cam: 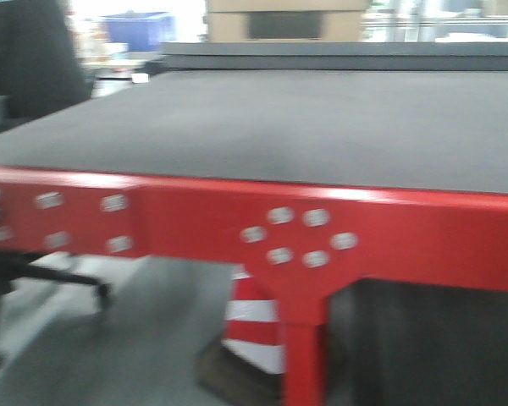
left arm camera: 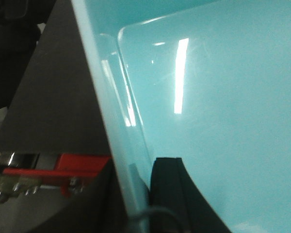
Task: Fetch blue bin and place on conveyor start
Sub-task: 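Approach the conveyor's near end holding the bin above the belt, then lower the teal bin onto the belt and open both grippers, then raise both grippers away from the bin's rim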
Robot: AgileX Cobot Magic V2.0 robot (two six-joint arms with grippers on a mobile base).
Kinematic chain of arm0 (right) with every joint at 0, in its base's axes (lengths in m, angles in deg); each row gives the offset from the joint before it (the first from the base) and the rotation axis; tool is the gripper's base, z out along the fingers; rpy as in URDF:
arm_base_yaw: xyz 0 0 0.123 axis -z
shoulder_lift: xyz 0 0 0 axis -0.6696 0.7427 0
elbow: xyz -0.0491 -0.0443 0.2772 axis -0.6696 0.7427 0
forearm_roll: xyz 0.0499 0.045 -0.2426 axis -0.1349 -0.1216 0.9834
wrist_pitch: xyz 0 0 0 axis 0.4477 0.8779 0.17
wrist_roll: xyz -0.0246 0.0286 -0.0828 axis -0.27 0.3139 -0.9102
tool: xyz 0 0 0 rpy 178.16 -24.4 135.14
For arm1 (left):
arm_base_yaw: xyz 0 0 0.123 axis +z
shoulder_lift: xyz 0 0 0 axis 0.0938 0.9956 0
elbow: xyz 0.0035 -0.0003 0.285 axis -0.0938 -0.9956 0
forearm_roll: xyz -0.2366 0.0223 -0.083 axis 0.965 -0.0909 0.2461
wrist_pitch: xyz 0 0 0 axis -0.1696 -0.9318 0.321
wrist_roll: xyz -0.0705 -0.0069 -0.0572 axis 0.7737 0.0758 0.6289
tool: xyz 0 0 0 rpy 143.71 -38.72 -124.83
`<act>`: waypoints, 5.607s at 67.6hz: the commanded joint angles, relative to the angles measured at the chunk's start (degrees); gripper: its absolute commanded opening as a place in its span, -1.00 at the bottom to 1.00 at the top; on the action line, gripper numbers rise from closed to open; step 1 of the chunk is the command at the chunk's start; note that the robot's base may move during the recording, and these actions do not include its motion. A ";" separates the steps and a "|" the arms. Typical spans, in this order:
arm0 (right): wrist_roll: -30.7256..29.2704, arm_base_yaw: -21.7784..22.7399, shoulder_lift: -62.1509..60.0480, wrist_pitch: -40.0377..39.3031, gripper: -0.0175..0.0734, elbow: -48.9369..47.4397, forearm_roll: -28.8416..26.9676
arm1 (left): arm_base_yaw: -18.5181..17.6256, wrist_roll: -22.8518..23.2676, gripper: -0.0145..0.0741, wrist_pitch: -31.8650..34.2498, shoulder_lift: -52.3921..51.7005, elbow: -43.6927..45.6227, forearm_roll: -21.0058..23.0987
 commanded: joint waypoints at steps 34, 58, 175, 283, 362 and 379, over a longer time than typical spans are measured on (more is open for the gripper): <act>0.04 0.55 -1.33 -4.42 -0.95 -0.71 1.33 | 0.61 -1.07 -0.92 4.04 -0.61 0.30 -8.01; 0.04 0.55 -1.33 -4.42 -0.95 -0.71 1.33 | 0.61 -1.07 -0.92 10.53 -0.61 0.30 -8.01; 0.04 8.19 0.75 10.29 -0.95 -0.71 4.71 | 0.73 -1.07 -0.92 12.62 6.24 -0.39 4.06; -1.82 16.20 2.12 8.28 -0.97 13.82 11.57 | 1.85 -2.68 -0.92 13.49 2.27 -20.01 2.02; -1.82 16.68 -52.56 -35.66 -0.97 66.06 12.01 | 8.36 -2.68 -0.92 39.70 -56.66 -62.53 5.22; -1.82 16.68 -52.56 -35.66 -0.97 66.06 12.01 | 8.36 -2.68 -0.92 39.70 -56.66 -62.53 5.22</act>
